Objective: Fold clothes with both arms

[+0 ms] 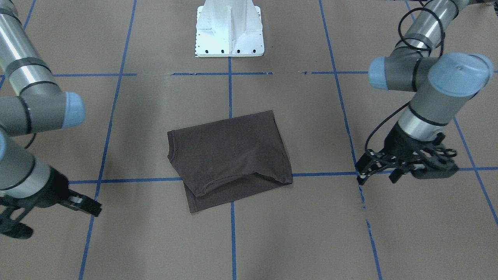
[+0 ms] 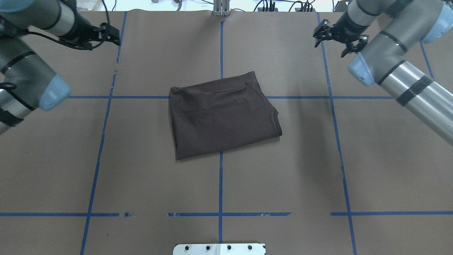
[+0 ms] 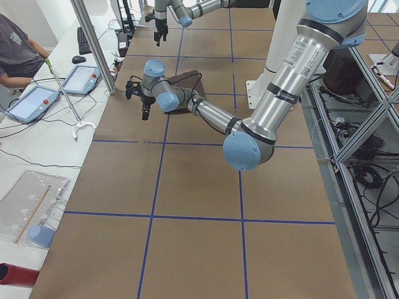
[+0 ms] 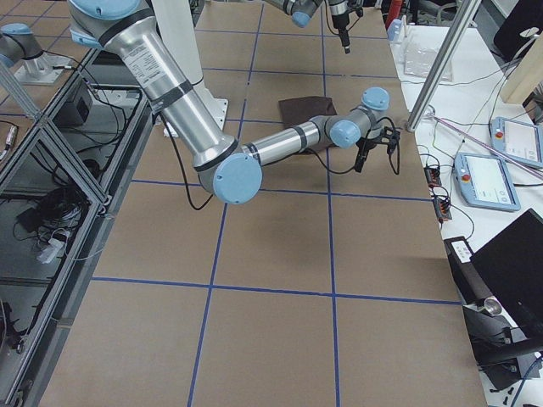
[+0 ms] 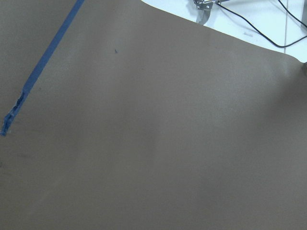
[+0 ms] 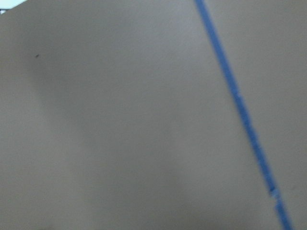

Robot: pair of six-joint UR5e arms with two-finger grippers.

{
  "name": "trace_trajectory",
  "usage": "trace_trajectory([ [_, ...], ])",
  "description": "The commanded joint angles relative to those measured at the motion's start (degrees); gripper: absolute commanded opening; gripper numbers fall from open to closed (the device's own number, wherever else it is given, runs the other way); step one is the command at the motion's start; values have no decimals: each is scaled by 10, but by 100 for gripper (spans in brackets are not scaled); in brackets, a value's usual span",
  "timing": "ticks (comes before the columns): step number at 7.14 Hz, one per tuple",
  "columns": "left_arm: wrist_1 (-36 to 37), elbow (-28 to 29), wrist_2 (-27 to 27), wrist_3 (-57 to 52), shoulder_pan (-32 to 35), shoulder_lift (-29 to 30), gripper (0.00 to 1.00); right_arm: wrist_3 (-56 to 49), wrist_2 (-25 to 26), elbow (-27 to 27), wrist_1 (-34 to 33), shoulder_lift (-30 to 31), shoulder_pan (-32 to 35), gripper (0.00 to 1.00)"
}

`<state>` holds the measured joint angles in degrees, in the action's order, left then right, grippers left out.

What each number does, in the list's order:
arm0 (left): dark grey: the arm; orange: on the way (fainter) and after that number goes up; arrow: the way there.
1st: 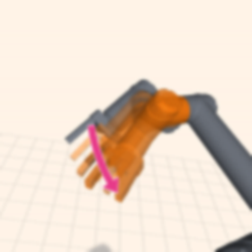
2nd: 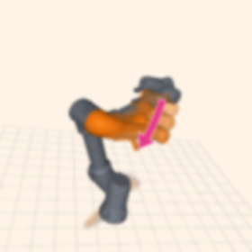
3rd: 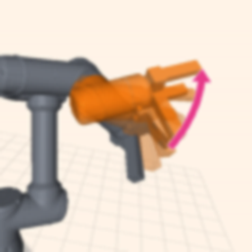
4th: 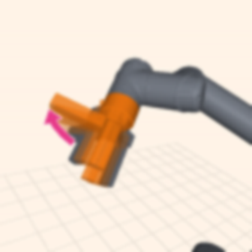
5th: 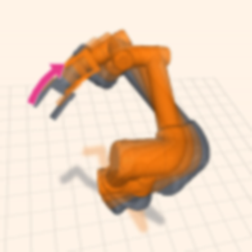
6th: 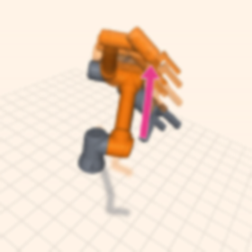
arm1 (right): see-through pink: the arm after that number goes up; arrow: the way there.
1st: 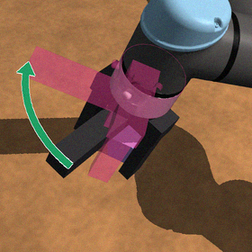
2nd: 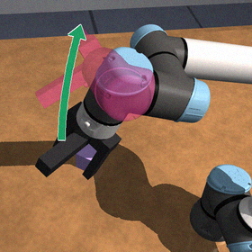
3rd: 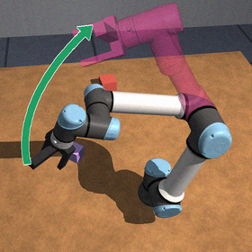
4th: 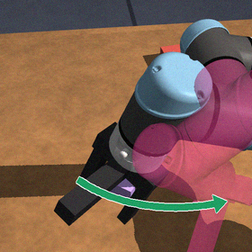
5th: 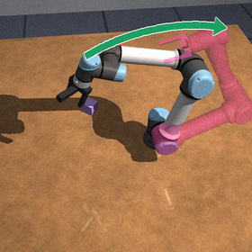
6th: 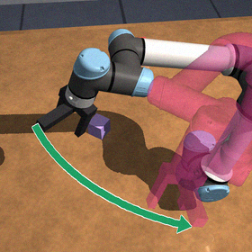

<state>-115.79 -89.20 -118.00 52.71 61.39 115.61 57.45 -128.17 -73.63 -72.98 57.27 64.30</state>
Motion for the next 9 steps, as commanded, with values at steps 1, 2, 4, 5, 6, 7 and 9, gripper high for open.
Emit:
trace_trajectory([
  [1,40,-34,-15,-313,114,-105,100,-266,-22,-2,-6,109,111,100],
  [2,43,-34,-16,-470,172,-149,100,-370,-29,-9,-8,166,158,100],
  [4,58,-25,-94,-595,267,-219,100,-558,-71,-22,-35,253,254,100],
  [5,57,-18,-110,-592,282,-237,100,-594,-82,-60,-97,282,297,100],
  [6,45,-17,-97,-594,278,-260,100,-592,-73,-131,-109,331,305,100],
  [7,44,-1,-93,-599,278,-268,100,-593,-73,-162,-106,367,304,100],
  [9,56,21,-100,-590,277,-260,100,-585,-93,-178,-113,372,303,100],
])
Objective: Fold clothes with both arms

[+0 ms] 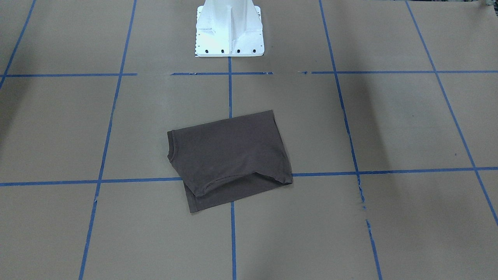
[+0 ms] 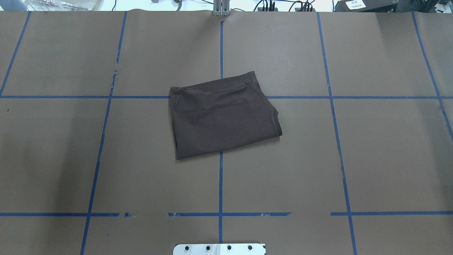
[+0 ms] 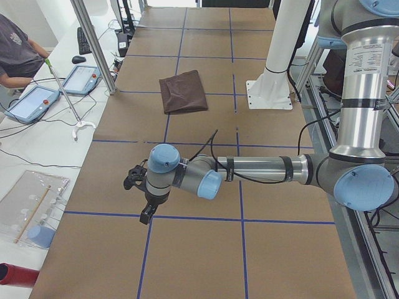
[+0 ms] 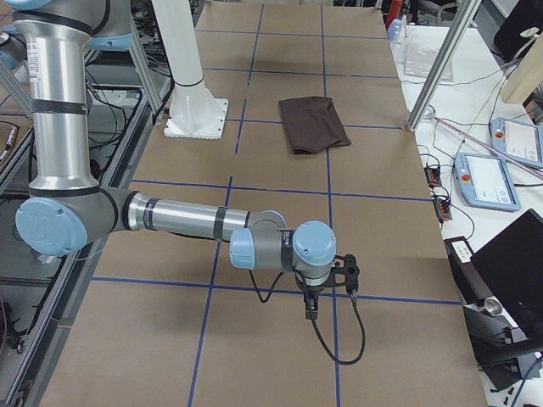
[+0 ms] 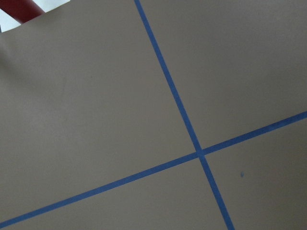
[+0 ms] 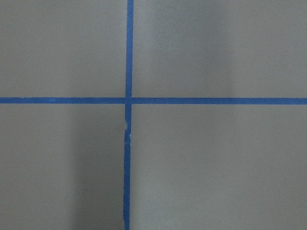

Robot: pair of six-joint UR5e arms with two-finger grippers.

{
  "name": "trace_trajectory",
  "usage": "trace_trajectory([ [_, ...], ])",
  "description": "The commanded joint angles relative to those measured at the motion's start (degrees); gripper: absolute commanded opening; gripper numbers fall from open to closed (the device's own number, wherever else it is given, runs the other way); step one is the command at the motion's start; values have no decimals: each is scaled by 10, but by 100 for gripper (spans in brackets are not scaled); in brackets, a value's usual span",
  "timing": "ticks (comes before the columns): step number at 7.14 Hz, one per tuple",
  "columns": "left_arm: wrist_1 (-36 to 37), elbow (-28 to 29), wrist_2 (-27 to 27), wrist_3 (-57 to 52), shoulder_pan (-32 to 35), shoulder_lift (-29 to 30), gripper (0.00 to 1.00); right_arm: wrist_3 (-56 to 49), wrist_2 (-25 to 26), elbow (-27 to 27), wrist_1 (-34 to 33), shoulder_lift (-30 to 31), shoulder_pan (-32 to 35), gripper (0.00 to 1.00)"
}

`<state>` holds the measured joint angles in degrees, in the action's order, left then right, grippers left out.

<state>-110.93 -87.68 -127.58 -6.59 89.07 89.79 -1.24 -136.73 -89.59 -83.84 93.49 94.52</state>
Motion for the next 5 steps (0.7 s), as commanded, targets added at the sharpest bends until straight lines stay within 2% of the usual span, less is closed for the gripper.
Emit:
trace_trajectory([
  [1,54,-12,-6,2,0,-2,100,2,-5,-36,-35,3,0,100],
  [2,118,-52,-7,1,-1,0,100,2,-6,-76,-96,-1,0,100],
  [3,147,-74,-7,1,-1,-3,100,2,-8,-122,-165,-1,0,100],
  [5,144,-74,-7,0,-1,-3,100,1,-6,-126,-173,2,-1,100],
])
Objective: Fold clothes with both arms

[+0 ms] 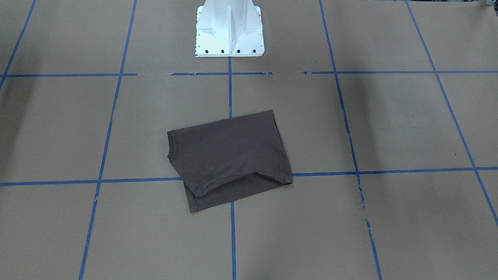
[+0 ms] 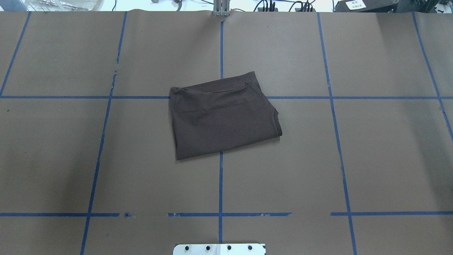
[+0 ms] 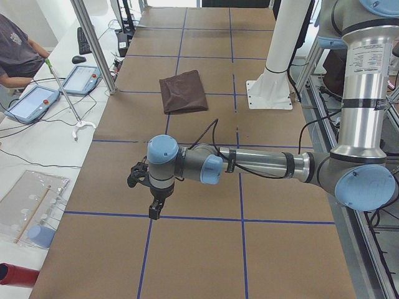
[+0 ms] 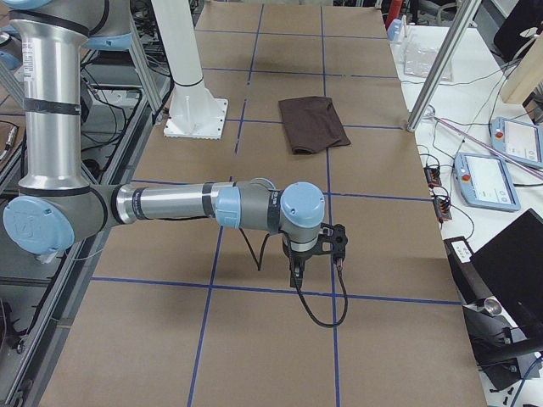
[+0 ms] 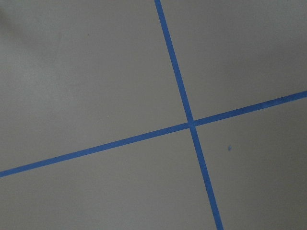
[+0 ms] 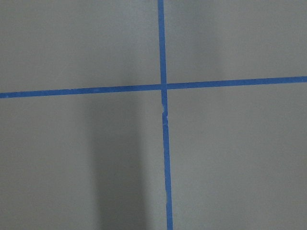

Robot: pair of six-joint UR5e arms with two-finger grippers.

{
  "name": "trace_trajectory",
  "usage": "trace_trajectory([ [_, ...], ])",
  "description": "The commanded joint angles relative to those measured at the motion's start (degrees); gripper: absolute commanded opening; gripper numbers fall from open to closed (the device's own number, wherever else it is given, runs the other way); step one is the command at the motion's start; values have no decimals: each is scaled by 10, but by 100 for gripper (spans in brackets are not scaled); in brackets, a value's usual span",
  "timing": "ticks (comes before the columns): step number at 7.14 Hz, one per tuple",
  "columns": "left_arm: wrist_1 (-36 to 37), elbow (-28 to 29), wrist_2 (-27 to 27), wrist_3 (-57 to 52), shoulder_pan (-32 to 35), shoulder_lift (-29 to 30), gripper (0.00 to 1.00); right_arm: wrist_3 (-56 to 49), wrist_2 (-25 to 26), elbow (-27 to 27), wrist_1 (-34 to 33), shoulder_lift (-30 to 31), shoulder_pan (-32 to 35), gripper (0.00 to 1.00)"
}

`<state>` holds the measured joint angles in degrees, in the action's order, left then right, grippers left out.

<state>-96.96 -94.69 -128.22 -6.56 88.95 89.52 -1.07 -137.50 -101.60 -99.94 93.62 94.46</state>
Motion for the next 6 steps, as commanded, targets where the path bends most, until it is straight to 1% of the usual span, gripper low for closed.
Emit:
trace_trajectory([
  [1,5,-4,0,0,0,0,100,-6,7,13,-11,2,-1,100],
  [2,4,-2,0,0,0,0,100,-8,7,62,27,6,-1,100],
  [3,2,0,1,-1,0,0,100,-3,8,106,92,9,-2,100],
  [4,4,-1,1,-1,0,0,100,5,9,115,122,8,-8,100],
  [6,5,-1,1,-1,0,0,100,49,9,103,124,4,-16,100],
])
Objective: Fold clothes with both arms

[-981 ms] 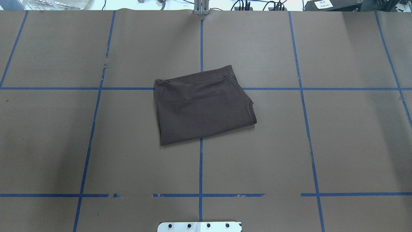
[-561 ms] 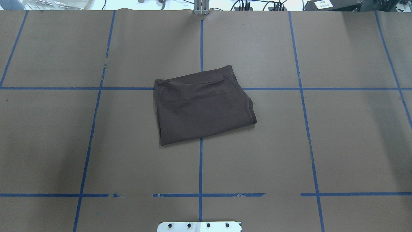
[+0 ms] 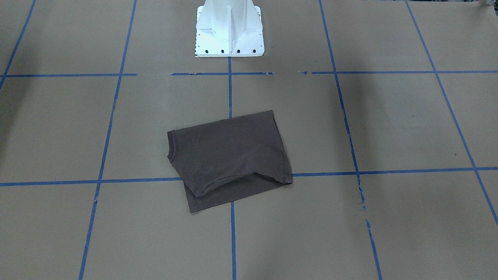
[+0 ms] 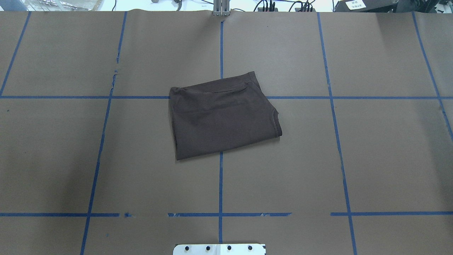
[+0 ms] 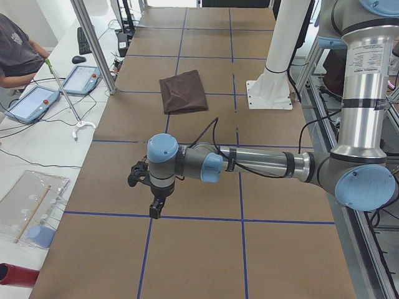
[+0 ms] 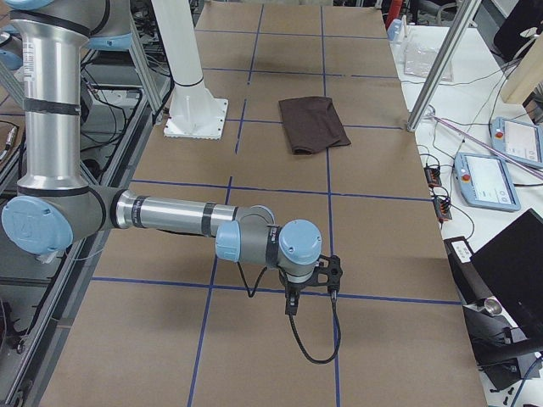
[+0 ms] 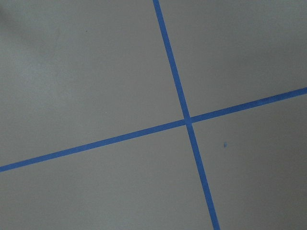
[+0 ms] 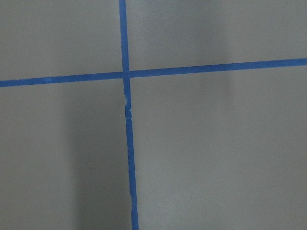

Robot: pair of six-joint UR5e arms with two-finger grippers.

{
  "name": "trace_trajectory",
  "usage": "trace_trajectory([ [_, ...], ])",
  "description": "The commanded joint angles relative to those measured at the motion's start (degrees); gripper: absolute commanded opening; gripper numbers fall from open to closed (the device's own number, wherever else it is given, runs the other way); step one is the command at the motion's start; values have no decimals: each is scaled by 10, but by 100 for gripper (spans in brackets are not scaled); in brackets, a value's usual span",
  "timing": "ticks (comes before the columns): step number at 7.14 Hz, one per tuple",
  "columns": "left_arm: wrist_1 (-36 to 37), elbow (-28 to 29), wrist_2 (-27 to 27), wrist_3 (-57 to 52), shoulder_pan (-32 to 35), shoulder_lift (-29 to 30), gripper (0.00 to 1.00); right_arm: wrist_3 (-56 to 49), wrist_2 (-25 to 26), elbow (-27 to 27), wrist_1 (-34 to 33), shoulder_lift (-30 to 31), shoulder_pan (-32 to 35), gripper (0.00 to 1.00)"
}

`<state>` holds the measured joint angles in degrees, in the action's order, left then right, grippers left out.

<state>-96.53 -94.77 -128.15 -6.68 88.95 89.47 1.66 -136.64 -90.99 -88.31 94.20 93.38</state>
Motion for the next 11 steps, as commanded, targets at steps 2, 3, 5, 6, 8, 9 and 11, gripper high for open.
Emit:
trace_trajectory([
  [2,4,0,-1,3,0,-1,100,24,0,-9,8,-2,-6,100],
  [3,4,4,0,3,0,-2,100,24,-1,-12,8,-2,-7,100],
  [5,3,3,-1,19,0,-7,100,24,-2,-12,8,-2,-8,100],
  [6,3,3,-1,19,0,-7,100,24,-1,-12,8,-2,-9,100],
  [8,3,4,-1,23,0,-7,100,24,0,-12,8,-3,-10,100],
  [9,3,3,-1,55,0,-7,100,24,0,-12,8,-2,-10,100],
  [11,0,4,-1,66,0,-7,100,24,0,-12,8,-3,-10,100],
])
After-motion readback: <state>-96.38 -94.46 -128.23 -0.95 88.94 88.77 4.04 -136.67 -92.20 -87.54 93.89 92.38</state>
